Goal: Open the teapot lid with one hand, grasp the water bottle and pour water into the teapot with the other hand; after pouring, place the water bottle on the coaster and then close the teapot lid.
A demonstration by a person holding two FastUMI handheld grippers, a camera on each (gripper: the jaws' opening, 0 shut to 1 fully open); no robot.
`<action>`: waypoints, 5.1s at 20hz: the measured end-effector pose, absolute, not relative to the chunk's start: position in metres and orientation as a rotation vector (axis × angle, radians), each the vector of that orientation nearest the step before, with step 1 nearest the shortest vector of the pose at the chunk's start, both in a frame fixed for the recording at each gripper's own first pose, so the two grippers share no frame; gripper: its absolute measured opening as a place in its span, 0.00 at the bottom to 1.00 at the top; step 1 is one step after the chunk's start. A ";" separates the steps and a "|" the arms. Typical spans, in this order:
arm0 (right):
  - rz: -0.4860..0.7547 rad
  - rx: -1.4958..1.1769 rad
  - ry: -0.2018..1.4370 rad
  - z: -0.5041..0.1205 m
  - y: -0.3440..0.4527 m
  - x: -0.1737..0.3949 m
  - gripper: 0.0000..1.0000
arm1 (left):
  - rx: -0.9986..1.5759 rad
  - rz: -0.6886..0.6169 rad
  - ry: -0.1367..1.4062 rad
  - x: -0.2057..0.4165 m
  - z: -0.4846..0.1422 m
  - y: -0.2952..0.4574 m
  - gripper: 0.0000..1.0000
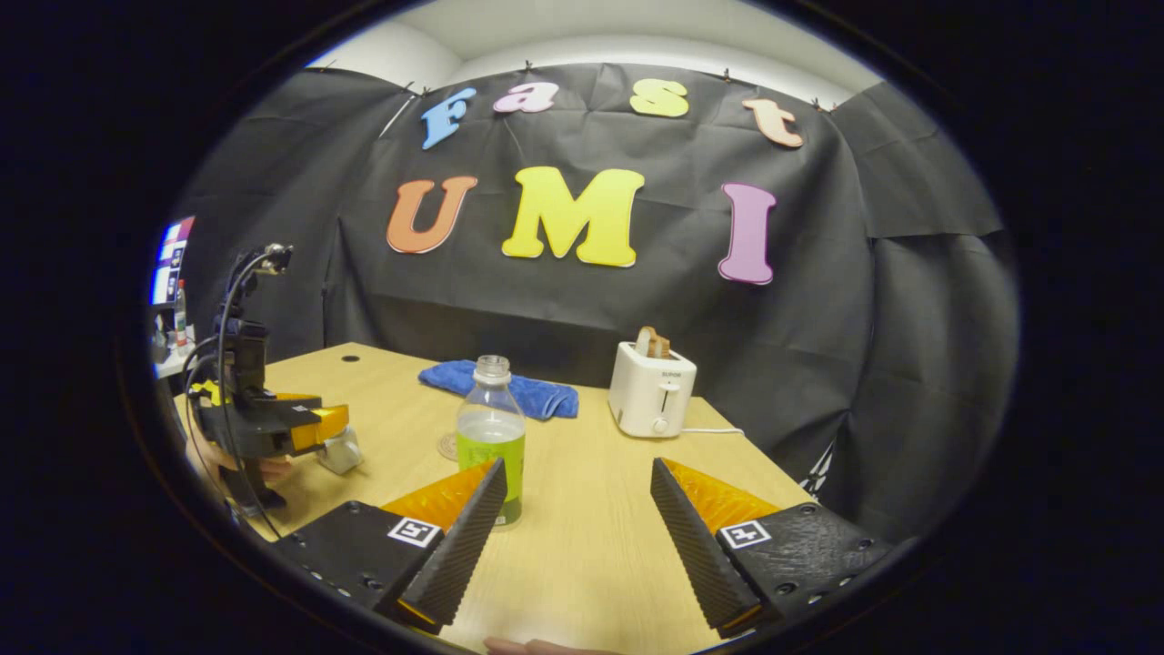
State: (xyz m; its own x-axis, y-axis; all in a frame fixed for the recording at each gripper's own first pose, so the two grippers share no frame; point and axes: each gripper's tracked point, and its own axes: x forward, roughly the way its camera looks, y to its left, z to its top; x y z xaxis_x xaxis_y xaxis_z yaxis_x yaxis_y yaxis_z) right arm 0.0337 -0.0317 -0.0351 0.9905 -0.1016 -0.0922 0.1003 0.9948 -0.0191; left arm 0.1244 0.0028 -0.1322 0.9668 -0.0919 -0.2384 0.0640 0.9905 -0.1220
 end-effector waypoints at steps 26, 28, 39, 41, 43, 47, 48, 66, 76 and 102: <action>0.046 0.047 0.150 -0.073 0.018 0.062 0.98 | -0.064 -0.034 0.084 0.057 -0.027 0.033 0.05; 0.073 0.043 0.149 -0.078 0.027 0.070 0.95 | -0.043 -0.022 0.070 0.045 -0.016 0.042 0.05; 0.053 0.079 0.139 -0.093 0.047 0.138 0.97 | -0.079 -0.057 0.058 0.023 0.003 0.048 0.05; 0.029 0.074 0.126 -0.089 0.044 0.144 0.95 | -0.095 -0.125 0.057 0.022 0.002 0.037 0.05; 0.015 0.072 0.129 -0.088 0.045 0.145 0.77 | -0.088 -0.149 0.037 0.019 0.007 0.036 0.05; 0.046 0.005 0.110 -0.074 0.060 0.136 0.73 | -0.092 -0.123 0.038 0.017 0.007 0.050 0.05; 0.051 -0.020 0.104 -0.070 0.065 0.133 0.73 | -0.099 -0.121 0.044 0.016 0.006 0.051 0.05; -0.073 -0.748 0.164 -0.066 0.118 0.149 0.73 | -0.124 -0.058 0.038 0.002 0.016 0.113 0.05; -0.226 -1.270 0.073 -0.060 0.119 0.162 0.73 | -0.136 -0.068 0.043 -0.002 0.016 0.120 0.05; -0.337 -1.852 -0.118 -0.051 0.163 0.153 0.71 | -0.136 -0.040 0.049 -0.006 0.016 0.136 0.05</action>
State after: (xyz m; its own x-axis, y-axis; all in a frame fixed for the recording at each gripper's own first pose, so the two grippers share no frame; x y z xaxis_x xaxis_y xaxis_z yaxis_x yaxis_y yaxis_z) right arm 0.1529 0.1631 -0.0512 0.9531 -0.0892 0.2891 0.2502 -0.3050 -0.9189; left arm -0.0056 0.1358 0.0160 0.9980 -0.0435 -0.0462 0.0368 0.9900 -0.1361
